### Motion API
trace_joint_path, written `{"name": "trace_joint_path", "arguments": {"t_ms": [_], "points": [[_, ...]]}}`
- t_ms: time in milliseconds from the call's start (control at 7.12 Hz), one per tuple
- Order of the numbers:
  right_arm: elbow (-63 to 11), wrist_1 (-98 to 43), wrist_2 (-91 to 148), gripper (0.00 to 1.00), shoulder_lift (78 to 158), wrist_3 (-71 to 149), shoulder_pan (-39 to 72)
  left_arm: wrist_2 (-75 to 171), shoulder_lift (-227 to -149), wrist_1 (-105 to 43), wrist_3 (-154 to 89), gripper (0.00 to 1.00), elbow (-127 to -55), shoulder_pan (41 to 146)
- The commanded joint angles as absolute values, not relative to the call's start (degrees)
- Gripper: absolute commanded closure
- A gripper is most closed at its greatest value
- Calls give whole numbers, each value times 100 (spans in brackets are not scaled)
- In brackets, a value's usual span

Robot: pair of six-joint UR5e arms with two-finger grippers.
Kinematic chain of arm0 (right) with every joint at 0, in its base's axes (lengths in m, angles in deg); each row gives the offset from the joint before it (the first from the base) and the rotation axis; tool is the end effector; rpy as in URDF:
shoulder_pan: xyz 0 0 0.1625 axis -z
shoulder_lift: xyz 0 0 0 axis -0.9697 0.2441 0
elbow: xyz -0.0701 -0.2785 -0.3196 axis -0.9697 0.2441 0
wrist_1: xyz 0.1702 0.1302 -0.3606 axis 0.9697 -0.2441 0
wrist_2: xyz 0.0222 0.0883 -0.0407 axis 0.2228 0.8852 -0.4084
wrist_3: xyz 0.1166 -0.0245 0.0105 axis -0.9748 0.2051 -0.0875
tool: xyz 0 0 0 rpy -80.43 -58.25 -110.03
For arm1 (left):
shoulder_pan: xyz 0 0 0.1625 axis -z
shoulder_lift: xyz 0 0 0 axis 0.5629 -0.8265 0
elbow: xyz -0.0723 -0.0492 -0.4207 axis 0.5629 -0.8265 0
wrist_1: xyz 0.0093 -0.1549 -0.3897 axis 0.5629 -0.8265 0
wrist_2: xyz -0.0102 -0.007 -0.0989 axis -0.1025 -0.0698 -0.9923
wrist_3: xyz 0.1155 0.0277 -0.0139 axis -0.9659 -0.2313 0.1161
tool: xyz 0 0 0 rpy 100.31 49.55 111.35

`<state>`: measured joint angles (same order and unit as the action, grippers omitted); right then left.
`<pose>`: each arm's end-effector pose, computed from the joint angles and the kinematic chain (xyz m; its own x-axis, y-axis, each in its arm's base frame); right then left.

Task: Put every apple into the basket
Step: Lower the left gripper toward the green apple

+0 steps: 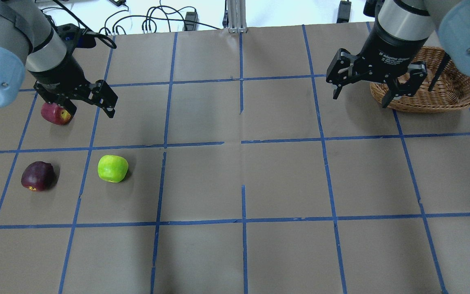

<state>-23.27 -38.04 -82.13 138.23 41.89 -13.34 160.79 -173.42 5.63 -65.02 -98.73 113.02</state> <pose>0.1314 -0.4919 0.4678 -0.9673 0.2520 -0.0283 0.2501 0.9664 0.0588 -0.0271 -0.5325 0.3707 -0.9939 0.1106 -0.0047 0.1100 0.9916 0.0681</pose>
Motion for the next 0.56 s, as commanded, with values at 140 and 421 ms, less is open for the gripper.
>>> {"name": "trace_joint_path", "arguments": {"t_ms": [140, 421], "points": [[-2328, -3804, -8213, 0, 13824, 4188, -1334, 16076, -17844, 2028, -6788, 0, -10908, 10800], [-2337, -3804, -8213, 0, 13832, 4188, -1343, 16059, -18152, 2379, -6744, 0, -11129, 10800]]}}
